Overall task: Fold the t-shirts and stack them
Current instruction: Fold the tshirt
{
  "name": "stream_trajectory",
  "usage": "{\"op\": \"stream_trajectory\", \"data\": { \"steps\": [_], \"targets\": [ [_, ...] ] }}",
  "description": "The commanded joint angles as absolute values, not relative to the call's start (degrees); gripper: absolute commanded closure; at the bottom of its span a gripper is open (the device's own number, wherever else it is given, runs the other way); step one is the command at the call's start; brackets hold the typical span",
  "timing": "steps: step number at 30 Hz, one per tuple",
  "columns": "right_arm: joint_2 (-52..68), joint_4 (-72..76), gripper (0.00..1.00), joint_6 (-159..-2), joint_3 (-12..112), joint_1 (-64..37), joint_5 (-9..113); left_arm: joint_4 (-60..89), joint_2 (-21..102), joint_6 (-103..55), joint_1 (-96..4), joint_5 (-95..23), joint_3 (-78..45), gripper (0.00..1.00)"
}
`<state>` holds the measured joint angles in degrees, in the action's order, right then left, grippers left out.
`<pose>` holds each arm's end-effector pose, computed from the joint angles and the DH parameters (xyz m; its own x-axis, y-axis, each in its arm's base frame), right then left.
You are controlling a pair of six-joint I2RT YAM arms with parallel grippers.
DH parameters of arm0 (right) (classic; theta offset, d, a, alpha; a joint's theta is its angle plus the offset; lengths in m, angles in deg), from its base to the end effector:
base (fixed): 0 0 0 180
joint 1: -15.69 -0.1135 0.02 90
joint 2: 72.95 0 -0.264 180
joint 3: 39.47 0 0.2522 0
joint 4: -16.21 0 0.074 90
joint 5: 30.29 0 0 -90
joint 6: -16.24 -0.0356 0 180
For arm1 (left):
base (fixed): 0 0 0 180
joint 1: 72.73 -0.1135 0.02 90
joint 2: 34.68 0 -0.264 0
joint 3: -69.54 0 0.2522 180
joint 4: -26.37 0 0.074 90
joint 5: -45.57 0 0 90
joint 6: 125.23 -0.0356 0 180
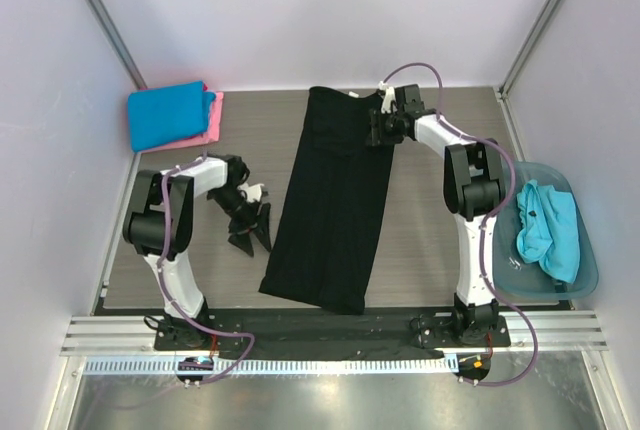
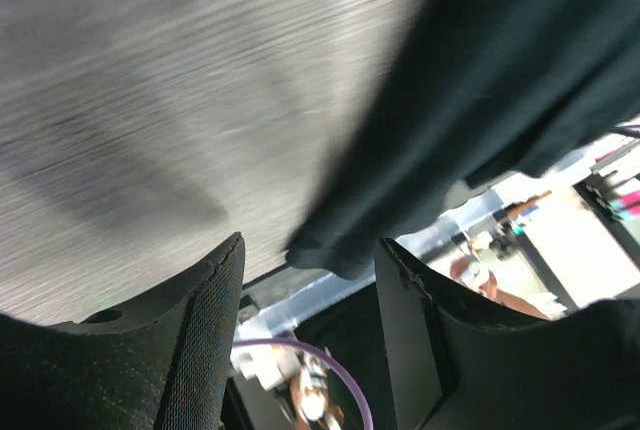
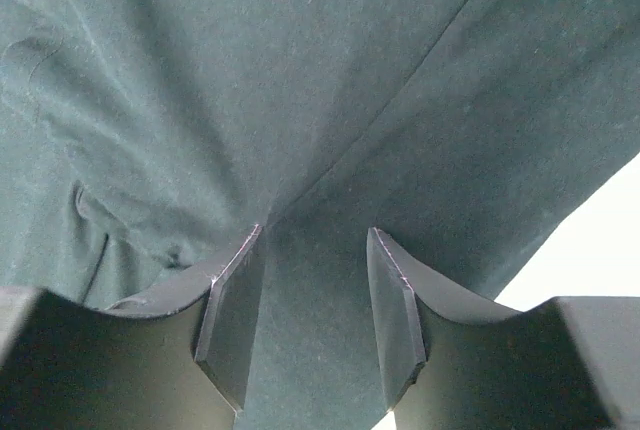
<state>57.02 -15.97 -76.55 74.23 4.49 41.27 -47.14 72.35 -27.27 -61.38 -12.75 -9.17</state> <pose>0.4914 0.1088 0.1645 -0.7522 -0.1019 -0.6510 -0.3539 0.8959 0.2687 0.2884 -0.0770 0.1442 -0.9589 0.0723 0.2742 -0.0716 0.8740 -0.4807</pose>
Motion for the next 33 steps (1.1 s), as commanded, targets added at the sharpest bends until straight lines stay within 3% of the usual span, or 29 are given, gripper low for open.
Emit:
{"op": "stream_trajectory", "data": {
  "steps": [1, 13, 16, 21, 22, 33],
  "targets": [
    [58.9, -15.2, 0.49, -75.0, 77.0, 4.3, 43.1, -46.5, 73.7, -25.1, -60.9, -14.2, -6.1, 0.44],
    [62.9, -15.7, 0.48, -74.0, 82.6, 4.4, 44.8, -45.7, 80.3, -25.0, -53.5, -12.9, -6.5, 0.56],
    [63.7, -16.1, 0.48, -74.5, 83.4, 4.3, 45.3, -45.4, 80.2, -24.4, -52.0, -12.6, -5.8, 0.64],
    [65.3, -16.2, 0.49, -76.1, 84.9, 3.8, 45.3, -44.5, 79.3, -23.7, -49.8, -12.5, -3.5, 0.87],
    [66.1, -16.4, 0.49, -76.3, 85.7, 3.6, 45.3, -44.3, 79.1, -23.5, -49.2, -12.6, -3.0, 1.00],
    [71.9, -16.6, 0.52, -75.3, 90.9, 1.2, 46.3, -43.8, 75.5, -21.9, -40.0, -10.2, -2.1, 1.00]
  ]
}}
